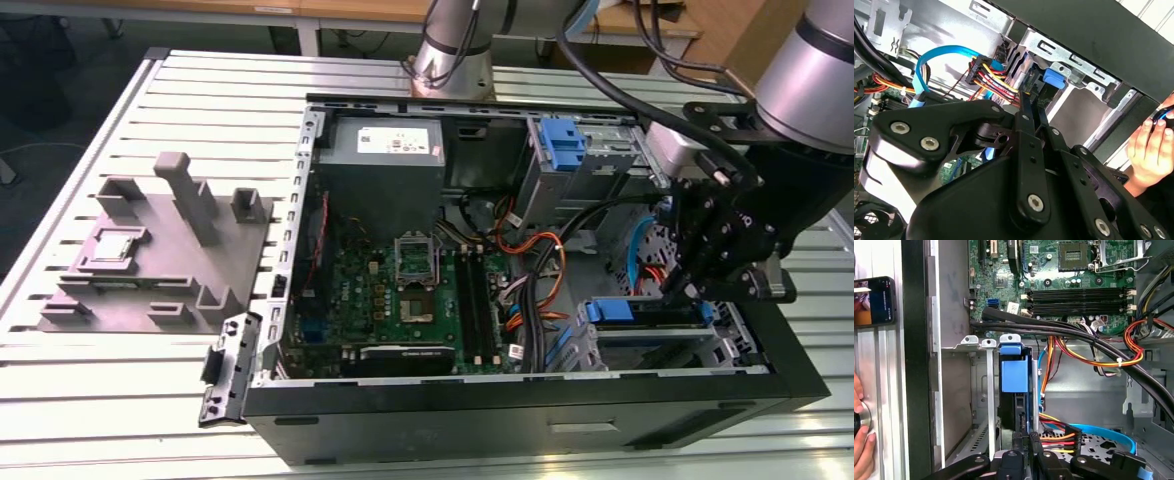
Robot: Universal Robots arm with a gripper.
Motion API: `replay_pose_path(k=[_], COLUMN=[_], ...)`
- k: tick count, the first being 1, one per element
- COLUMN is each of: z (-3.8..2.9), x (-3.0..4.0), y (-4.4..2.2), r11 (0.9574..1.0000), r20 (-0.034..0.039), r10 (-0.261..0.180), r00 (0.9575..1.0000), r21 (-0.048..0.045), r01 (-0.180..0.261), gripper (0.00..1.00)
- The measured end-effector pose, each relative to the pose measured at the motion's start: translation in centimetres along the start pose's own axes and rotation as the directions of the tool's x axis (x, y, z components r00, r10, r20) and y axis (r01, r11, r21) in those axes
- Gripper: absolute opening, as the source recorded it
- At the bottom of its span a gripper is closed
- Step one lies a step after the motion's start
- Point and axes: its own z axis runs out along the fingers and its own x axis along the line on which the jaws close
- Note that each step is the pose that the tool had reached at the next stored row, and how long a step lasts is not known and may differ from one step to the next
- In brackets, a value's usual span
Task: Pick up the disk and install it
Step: 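Insert the first disk wire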
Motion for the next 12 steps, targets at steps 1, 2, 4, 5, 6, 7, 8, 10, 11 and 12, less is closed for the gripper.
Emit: replay_pose_path(k=[1,2,4,5,6,7,8,10,11,12], z=[0.01,0.02,0.04,0.06,0.08,0.10,0.10,0.14,0.18,0.22], x=[0.00,0.00,0.01,0.00,0.00,-0.01,-0.01,0.00,0.01,0.03], y=[0.00,0.00,-0.01,-0.02,-0.02,-0.05,-0.05,-0.05,-0.05,-0.05], r11=[1.0000,1.0000,1.0000,1.0000,1.0000,1.0000,1.0000,1.0000,1.0000,1.0000], r20=[0.0004,0.0012,0.0045,0.0073,0.0088,0.0098,0.0105,0.0122,0.0134,0.0138], r10=[0.000,0.000,0.000,0.001,0.001,0.001,0.001,0.001,0.002,0.002], r00=[1.0000,1.0000,1.0000,1.0000,1.0000,1.0000,0.9999,0.9999,0.9999,0.9999], r21=[0.0000,-0.0001,-0.0002,-0.0003,-0.0004,-0.0005,-0.0005,-0.0006,-0.0007,-0.0007], r01=[0.000,0.000,0.000,-0.001,-0.001,-0.001,-0.001,-0.001,-0.002,-0.002], gripper=[0.17,0.17,0.17,0.17,0.17,0.17,0.17,0.17,0.17,0.17])
